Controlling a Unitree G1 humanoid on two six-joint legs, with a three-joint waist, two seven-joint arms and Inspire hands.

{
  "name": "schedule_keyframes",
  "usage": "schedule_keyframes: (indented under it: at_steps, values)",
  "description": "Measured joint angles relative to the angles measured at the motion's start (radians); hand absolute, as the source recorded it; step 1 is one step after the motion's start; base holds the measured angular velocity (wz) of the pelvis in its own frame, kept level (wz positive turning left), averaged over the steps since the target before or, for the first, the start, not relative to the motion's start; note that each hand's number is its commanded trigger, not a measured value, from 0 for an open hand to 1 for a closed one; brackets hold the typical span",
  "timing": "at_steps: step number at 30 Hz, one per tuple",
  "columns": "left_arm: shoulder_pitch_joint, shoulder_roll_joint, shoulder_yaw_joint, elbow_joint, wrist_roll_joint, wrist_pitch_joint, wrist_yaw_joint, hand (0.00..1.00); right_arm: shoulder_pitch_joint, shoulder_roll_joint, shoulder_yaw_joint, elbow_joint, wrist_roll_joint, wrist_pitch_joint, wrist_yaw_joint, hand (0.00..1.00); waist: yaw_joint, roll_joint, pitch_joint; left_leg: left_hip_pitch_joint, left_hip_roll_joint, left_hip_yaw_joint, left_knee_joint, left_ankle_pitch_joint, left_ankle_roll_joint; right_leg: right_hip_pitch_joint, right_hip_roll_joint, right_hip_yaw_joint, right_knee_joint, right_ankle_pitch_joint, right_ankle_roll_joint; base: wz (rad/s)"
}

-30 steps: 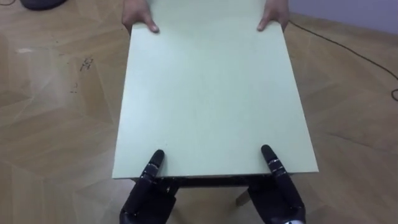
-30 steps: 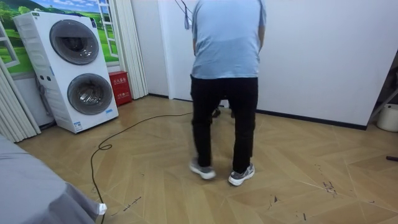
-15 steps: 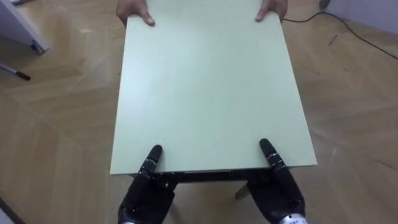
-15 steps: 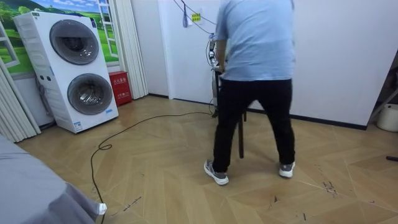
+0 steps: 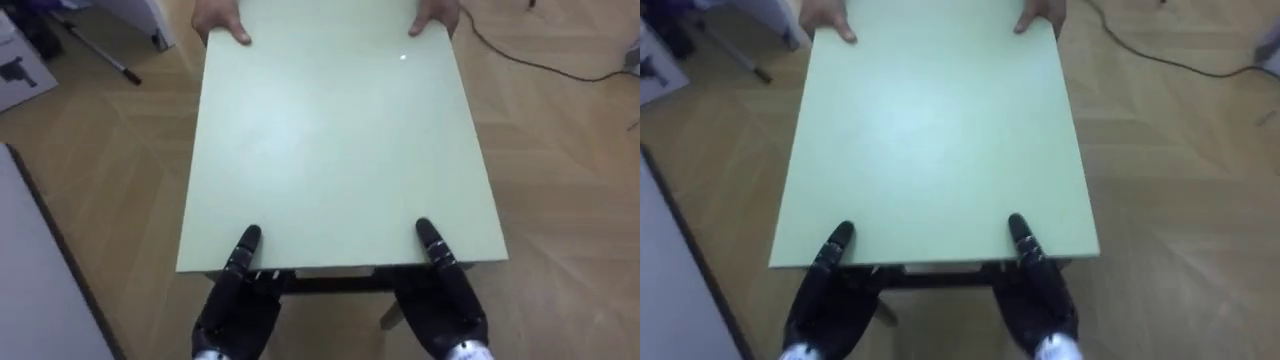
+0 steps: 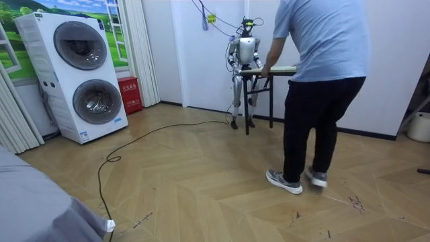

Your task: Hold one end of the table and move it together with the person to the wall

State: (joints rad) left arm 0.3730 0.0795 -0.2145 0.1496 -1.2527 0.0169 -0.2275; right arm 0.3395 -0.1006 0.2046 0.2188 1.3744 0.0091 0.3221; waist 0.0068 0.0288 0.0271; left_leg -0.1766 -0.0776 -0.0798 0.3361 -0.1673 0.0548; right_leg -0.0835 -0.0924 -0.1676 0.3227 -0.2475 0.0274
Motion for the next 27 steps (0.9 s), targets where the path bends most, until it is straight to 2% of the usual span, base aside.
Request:
schedule_keyframes:
  at_steps: [2, 3, 7, 9, 12, 14, 15, 16, 17, 18, 19, 20, 22, 24, 27]
  values:
    - [0.012, -0.002, 0.001, -0.004, 0.004, 0.0, -0.003, 1.0, 0.001, -0.004, 0.002, 0.0, 0.001, -0.002, 0.002, 1.0, 0.031, 0.002, -0.0011, 0.002, 0.003, 0.003, -0.014, 0.003, -0.006, 0.002, 0.005, -0.004, -0.01, 0.004, -0.006, 0.11]
    - [0.014, -0.003, 0.002, -0.008, 0.007, 0.0, -0.002, 1.0, 0.0, -0.006, 0.006, 0.0, 0.004, -0.002, 0.002, 1.0, 0.043, 0.001, -0.0014, -0.002, 0.003, -0.007, -0.015, 0.004, -0.007, 0.016, 0.006, -0.021, -0.015, 0.005, -0.009, 0.31]
    - [0.024, -0.013, 0.008, -0.008, 0.008, -0.001, 0.0, 1.0, 0.0, -0.006, 0.024, 0.0, 0.019, -0.011, 0.0, 1.0, 0.061, -0.008, -0.0019, -0.007, 0.001, -0.006, -0.021, 0.004, -0.008, 0.046, 0.009, -0.04, -0.053, 0.006, -0.009, 0.36]
    - [0.027, -0.014, 0.007, -0.01, 0.008, -0.005, 0.0, 1.0, 0.0, -0.012, 0.043, 0.0, 0.033, -0.026, -0.001, 1.0, 0.086, -0.015, -0.0031, -0.006, 0.0, -0.014, -0.024, 0.004, -0.008, 0.053, 0.01, -0.045, -0.056, 0.006, -0.009, 0.33]
    - [0.027, -0.014, 0.006, -0.011, 0.005, -0.006, 0.002, 1.0, 0.0, -0.015, 0.068, 0.0, 0.034, -0.055, -0.001, 1.0, 0.086, -0.016, -0.003, -0.017, -0.006, -0.033, -0.011, 0.004, -0.008, 0.078, 0.014, -0.069, -0.068, 0.006, -0.008, 0.52]
    - [0.021, -0.015, 0.006, -0.011, 0.013, -0.009, 0.002, 1.0, 0.001, -0.012, 0.069, 0.0, 0.039, -0.065, -0.001, 1.0, 0.081, -0.016, -0.0029, -0.031, -0.005, -0.038, 0.002, 0.005, -0.008, 0.088, 0.018, -0.114, -0.066, 0.006, -0.008, 0.71]
    - [0.011, -0.015, 0.006, -0.011, 0.023, -0.01, 0.002, 1.0, 0.003, -0.012, 0.066, 0.001, 0.045, -0.07, 0.003, 1.0, 0.076, -0.016, -0.0026, -0.045, -0.002, -0.027, 0.01, 0.005, -0.007, 0.098, 0.02, -0.15, -0.068, 0.006, -0.008, 0.96]
    - [-0.003, -0.016, 0.007, -0.011, 0.04, -0.01, 0.004, 1.0, 0.006, -0.011, 0.062, 0.005, 0.062, -0.073, 0.01, 1.0, 0.068, -0.015, -0.0027, -0.061, 0.005, 0.005, 0.013, 0.007, -0.005, 0.109, 0.023, -0.194, -0.073, 0.006, -0.009, 1.26]
    - [-0.018, -0.019, 0.006, -0.011, 0.053, -0.01, 0.007, 1.0, 0.016, -0.009, 0.056, 0.006, 0.078, -0.074, 0.018, 1.0, 0.064, -0.016, -0.0025, -0.076, 0.017, 0.059, 0.012, 0.019, 0.002, 0.119, 0.025, -0.238, -0.084, 0.005, -0.009, 1.15]
    - [-0.024, -0.02, 0.005, -0.01, 0.062, -0.009, 0.007, 1.0, 0.019, -0.009, 0.054, 0.006, 0.085, -0.075, 0.023, 1.0, 0.058, -0.016, -0.0024, -0.082, 0.021, 0.089, 0.01, 0.027, 0.007, 0.124, 0.025, -0.257, -0.088, 0.005, -0.01, 1.24]
    - [-0.037, -0.02, 0.004, -0.009, 0.067, -0.006, 0.007, 1.0, 0.019, -0.005, 0.046, 0.006, 0.093, -0.074, 0.025, 1.0, 0.034, -0.014, -0.0019, -0.091, 0.035, 0.173, 0.008, 0.042, 0.023, 0.13, 0.025, -0.293, -0.092, 0.002, -0.011, 1.29]
    - [-0.048, -0.018, 0.001, -0.003, 0.069, 0.001, 0.007, 1.0, 0.02, -0.006, 0.04, 0.006, 0.096, -0.073, 0.025, 1.0, 0.017, -0.015, -0.0016, -0.095, 0.042, 0.235, 0.002, 0.051, 0.037, 0.144, 0.026, -0.304, -0.101, -0.008, -0.012, 1.2]
    - [-0.064, -0.02, -0.002, 0.011, 0.068, 0.014, 0.012, 1.0, 0.016, -0.007, 0.027, 0.004, 0.097, -0.07, 0.016, 1.0, 0.03, -0.013, -0.0013, -0.095, 0.045, 0.256, -0.001, 0.054, 0.042, 0.149, 0.026, -0.299, -0.102, -0.021, -0.013, 0.51]
    - [-0.061, -0.023, 0.002, 0.011, 0.067, 0.028, 0.019, 1.0, 0.012, -0.017, 0.026, 0.0, 0.09, -0.069, 0.006, 1.0, 0.048, -0.012, -0.002, -0.089, 0.029, 0.234, -0.015, 0.058, 0.04, 0.152, 0.025, -0.303, -0.103, -0.023, -0.013, 0.13]
    - [-0.044, -0.037, 0.006, 0.01, 0.064, 0.029, 0.022, 1.0, 0.008, -0.021, 0.025, 0.0, 0.075, -0.069, -0.002, 1.0, 0.069, -0.012, -0.0022, -0.084, 0.027, 0.226, -0.021, 0.067, 0.04, 0.156, 0.025, -0.305, -0.096, -0.023, -0.012, 0.13]
